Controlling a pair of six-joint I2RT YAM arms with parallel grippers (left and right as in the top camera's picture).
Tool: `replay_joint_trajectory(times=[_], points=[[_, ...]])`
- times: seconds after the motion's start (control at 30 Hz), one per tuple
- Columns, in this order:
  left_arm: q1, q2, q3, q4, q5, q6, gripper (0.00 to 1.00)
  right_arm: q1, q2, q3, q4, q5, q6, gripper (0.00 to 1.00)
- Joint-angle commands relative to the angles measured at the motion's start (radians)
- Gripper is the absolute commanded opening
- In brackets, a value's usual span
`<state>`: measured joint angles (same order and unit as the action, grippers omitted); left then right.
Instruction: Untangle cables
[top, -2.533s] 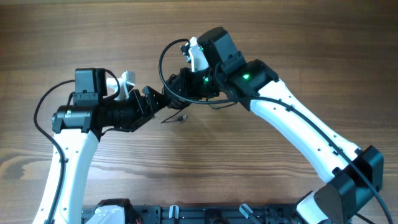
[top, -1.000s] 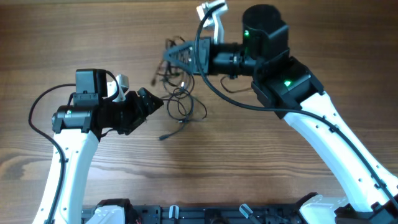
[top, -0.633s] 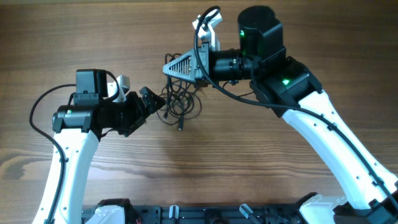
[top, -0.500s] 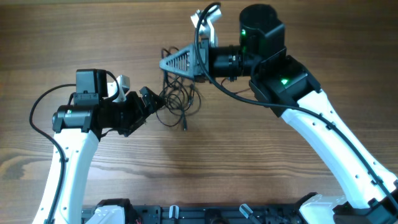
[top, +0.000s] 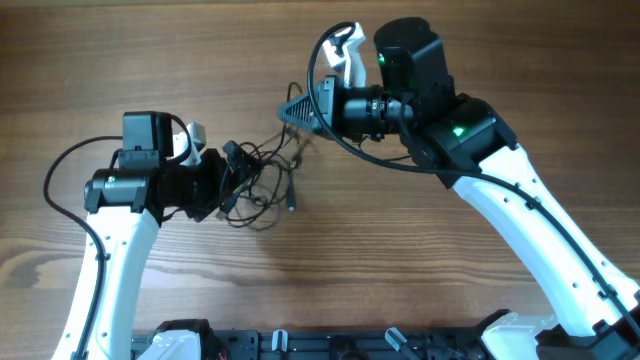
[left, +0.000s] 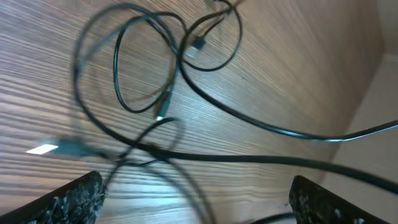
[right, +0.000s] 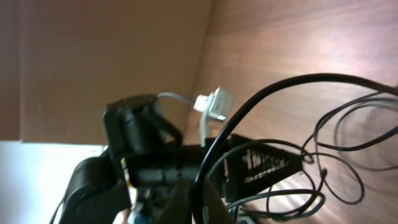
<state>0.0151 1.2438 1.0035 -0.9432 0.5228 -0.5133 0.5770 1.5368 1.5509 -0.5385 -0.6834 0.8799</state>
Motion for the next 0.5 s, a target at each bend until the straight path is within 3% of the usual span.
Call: replay_joint_trajectory(times=[0.0,0.13,0.23,0.47], points=[[0.003,0.001,0.008,-0.013,-0.140,-0.073,1.00,-0.003,-0.001,0.006,-0.029,0.132,-0.068,0.04],[0.003,0.001,0.008,-0.060,-0.390,-0.243,1.00,-0.003,-0.001,0.006,-0.165,0.457,-0.039,0.04],[0.003,0.007,0.008,-0.088,-0.519,-0.293,1.00,-0.003,-0.001,0.006,-0.254,0.694,0.042,0.04],[0.003,0.118,0.008,-0.091,-0.591,-0.359,1.00,-0.002,0.000,0.006,-0.273,0.643,0.039,0.05]])
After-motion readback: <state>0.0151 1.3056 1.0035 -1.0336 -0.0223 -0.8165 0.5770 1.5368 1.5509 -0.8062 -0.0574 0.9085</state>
